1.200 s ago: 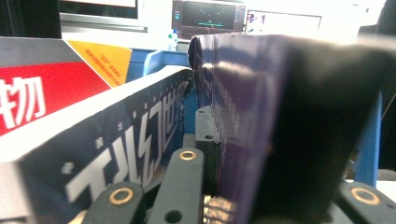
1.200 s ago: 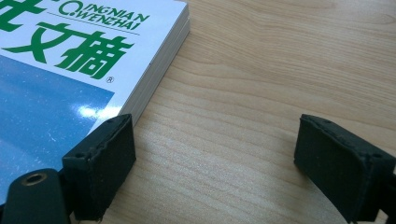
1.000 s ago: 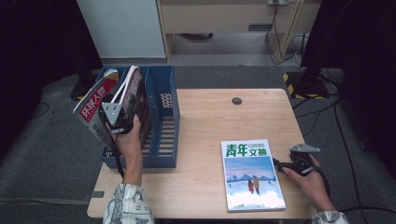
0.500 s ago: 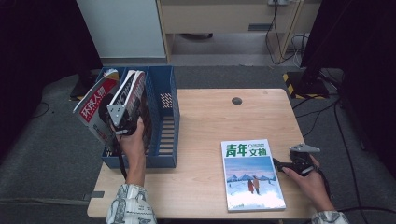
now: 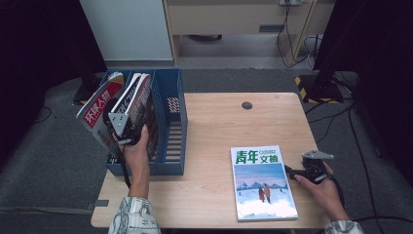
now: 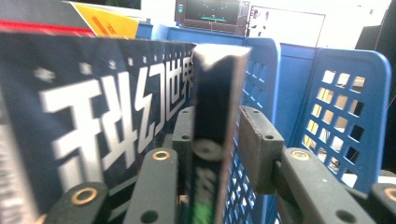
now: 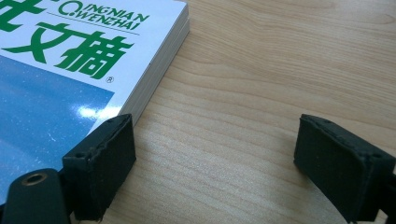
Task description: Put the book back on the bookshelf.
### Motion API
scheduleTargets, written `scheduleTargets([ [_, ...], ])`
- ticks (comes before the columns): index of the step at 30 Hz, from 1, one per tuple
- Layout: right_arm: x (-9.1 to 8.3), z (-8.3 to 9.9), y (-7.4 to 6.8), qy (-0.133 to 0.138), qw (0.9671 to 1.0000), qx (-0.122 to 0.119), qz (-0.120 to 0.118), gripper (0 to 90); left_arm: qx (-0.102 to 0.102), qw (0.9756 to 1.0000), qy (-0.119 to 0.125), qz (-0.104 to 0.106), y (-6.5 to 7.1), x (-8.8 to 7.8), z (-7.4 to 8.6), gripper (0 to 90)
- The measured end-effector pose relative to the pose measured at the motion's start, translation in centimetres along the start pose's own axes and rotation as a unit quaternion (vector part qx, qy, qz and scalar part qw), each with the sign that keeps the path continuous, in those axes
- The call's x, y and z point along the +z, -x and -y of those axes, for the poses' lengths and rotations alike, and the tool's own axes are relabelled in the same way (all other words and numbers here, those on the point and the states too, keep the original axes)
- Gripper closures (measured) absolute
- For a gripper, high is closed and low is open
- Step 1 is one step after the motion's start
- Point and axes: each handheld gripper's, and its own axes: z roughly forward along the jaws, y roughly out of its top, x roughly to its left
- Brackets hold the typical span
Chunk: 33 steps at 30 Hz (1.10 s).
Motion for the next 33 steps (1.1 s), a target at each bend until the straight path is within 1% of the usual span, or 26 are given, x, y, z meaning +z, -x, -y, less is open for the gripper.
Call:
scheduleTargets([
  [2, 0.0, 0.0, 0.0, 0.0, 1.0, 0.0, 0.0, 12.7, 0.002, 1.0, -0.001, -0.001, -0.1, -0.5, -0.1, 66.6],
  [5, 0.0, 0.0, 0.0, 0.0, 1.0, 0.0, 0.0, 12.7, -0.016, 0.9999, -0.005, -0.005, -0.7, -1.2, 0.1, 66.8],
  [6, 0.0, 0.0, 0.0, 0.0, 1.0, 0.0, 0.0, 12.7, -0.019, 0.9998, -0.007, -0.004, -0.8, -1.4, 0.1, 66.9],
  [8, 0.0, 0.0, 0.0, 0.0, 1.0, 0.001, 0.0, 12.7, -0.019, 0.9997, -0.01, -0.007, -1.1, -1.7, 0.3, 66.9],
  [12, 0.0, 0.0, 0.0, 0.0, 1.0, 0.0, 0.0, 12.7, -0.028, 0.9995, -0.013, -0.005, -1.2, -2.3, 0.5, 67.1],
  [15, 0.0, 0.0, 0.0, 0.0, 1.0, 0.0, 0.0, 12.7, -0.02, 0.9996, -0.02, -0.007, -1.1, -2.8, 0.5, 67.5],
  [21, 0.0, 0.0, 0.0, 0.001, 1.0, 0.002, 0.0, 12.6, -0.022, 0.9994, -0.024, -0.011, -1.4, -3.6, 0.9, 68.1],
  [27, 0.0, 0.0, 0.0, 0.0, 1.0, 0.002, -0.001, 12.5, -0.022, 0.9994, -0.024, -0.011, -1.5, -3.6, 1.0, 68.3],
  [33, 0.0, 0.0, 0.0, 0.0, 1.0, 0.002, -0.001, 12.5, -0.024, 0.9992, -0.032, -0.009, -1.6, -3.6, 1.2, 68.3],
])
